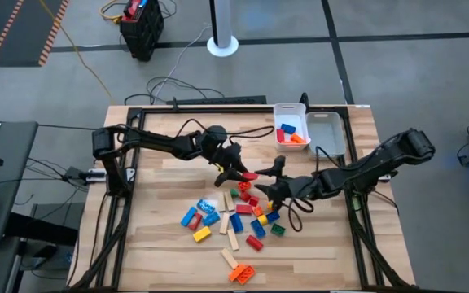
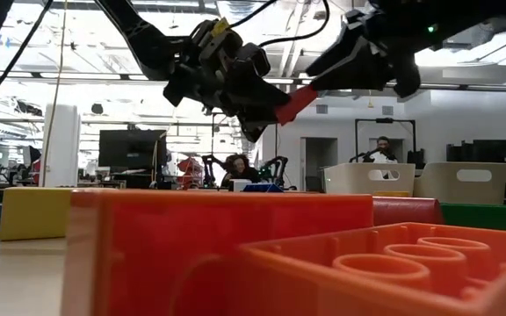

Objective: Sort blocks by size
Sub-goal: Put the large red triangular wooden block into the white bin

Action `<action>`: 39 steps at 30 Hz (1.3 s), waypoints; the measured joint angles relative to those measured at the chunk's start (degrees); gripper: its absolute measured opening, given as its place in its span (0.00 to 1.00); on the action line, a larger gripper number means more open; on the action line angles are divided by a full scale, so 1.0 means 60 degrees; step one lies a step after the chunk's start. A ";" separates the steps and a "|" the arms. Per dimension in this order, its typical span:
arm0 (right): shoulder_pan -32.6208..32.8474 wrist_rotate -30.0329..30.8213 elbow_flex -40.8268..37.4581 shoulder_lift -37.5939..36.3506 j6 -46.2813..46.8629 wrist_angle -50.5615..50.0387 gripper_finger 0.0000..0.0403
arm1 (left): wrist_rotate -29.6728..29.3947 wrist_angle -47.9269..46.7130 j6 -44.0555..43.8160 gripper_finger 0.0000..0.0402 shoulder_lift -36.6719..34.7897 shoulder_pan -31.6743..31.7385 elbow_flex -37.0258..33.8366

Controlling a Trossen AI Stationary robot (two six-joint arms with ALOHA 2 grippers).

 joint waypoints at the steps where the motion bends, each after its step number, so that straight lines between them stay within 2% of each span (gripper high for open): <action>1: -0.0058 -0.0138 0.0113 0.0145 -0.0114 -0.0076 0.63 | 0.0095 0.0005 -0.0080 0.33 0.0000 0.0000 0.0000; 10: -0.0478 -0.0442 0.1025 0.1221 -0.0389 -0.0272 0.63 | 0.0410 0.0135 -0.0504 0.33 0.0000 -0.0154 0.0000; 17: -0.0486 -0.0830 0.1037 0.1207 -0.0464 -0.0226 0.62 | 0.0880 0.0391 -0.0655 0.33 -0.0015 -0.0244 -0.0007; 29: -0.0486 -0.1222 0.1037 0.1221 -0.0640 0.0035 0.49 | 0.0886 0.1472 -0.1357 0.33 -0.0015 -0.0280 -0.0007; 39: -0.0530 -0.1240 0.1030 0.1225 -0.0761 0.0129 0.33 | 0.0646 0.1468 -0.1467 0.33 -0.0006 -0.0290 -0.0008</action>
